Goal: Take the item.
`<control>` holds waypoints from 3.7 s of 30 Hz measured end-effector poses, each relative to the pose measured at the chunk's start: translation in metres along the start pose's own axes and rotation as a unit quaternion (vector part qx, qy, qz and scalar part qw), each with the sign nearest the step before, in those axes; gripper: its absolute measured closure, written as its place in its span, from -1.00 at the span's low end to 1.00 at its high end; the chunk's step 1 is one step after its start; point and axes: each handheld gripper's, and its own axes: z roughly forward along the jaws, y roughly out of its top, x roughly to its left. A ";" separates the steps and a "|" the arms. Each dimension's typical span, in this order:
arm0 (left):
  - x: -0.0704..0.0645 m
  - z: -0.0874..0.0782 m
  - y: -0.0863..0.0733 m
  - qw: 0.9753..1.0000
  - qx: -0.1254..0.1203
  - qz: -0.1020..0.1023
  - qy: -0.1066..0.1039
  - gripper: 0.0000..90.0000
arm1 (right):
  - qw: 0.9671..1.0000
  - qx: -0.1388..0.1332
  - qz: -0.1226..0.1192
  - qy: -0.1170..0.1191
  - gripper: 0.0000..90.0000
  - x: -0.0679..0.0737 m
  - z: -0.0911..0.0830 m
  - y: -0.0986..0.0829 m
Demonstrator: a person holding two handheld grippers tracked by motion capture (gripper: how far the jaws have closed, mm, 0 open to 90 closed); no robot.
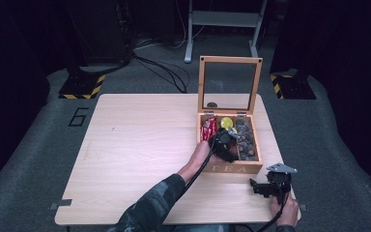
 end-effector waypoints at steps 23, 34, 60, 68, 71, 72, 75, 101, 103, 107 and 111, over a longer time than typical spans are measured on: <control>-0.002 0.004 0.003 1.000 0.013 0.012 0.011 0.38 | 1.000 -0.001 0.002 0.000 -1.00 0.000 0.000 0.000; 0.008 -0.010 0.005 0.999 -0.034 0.000 0.032 0.21 | 1.000 -0.001 -0.002 0.000 -1.00 0.000 0.000 0.000; 0.061 0.002 0.026 0.995 -0.051 -0.075 0.046 -0.49 | 1.000 0.000 -0.002 0.001 -1.00 -0.001 0.000 0.000; 0.058 0.011 0.028 0.996 -0.032 -0.070 0.037 -0.33 | 1.000 -0.001 -0.003 0.001 -1.00 -0.001 0.000 0.000; 0.057 0.012 0.029 0.996 -0.026 -0.070 0.045 -0.26 | 1.000 -0.001 -0.001 0.001 -1.00 0.000 0.000 0.000; 0.057 0.012 0.030 0.996 -0.024 -0.070 0.045 -0.22 | 1.000 -0.001 -0.003 0.001 -1.00 -0.001 0.000 0.000; 0.057 0.013 0.030 0.996 -0.022 -0.068 0.049 -0.17 | 1.000 -0.001 -0.002 0.001 -1.00 0.000 0.000 0.000; 0.045 -0.018 0.032 0.995 -0.063 -0.052 0.053 -0.15 | 1.000 -0.001 -0.001 0.001 -1.00 0.000 0.000 0.000; 0.044 -0.023 0.032 0.995 -0.066 -0.047 0.057 -0.15 | 1.000 0.000 0.001 0.001 -1.00 0.000 0.000 0.000; 0.044 -0.033 0.032 0.995 -0.071 -0.046 0.056 -0.15 | 1.000 0.000 0.001 0.001 -1.00 0.000 0.000 0.000; 0.044 -0.043 0.031 0.994 -0.078 -0.042 0.060 -0.15 | 1.000 -0.001 0.000 0.000 -1.00 0.000 0.000 0.000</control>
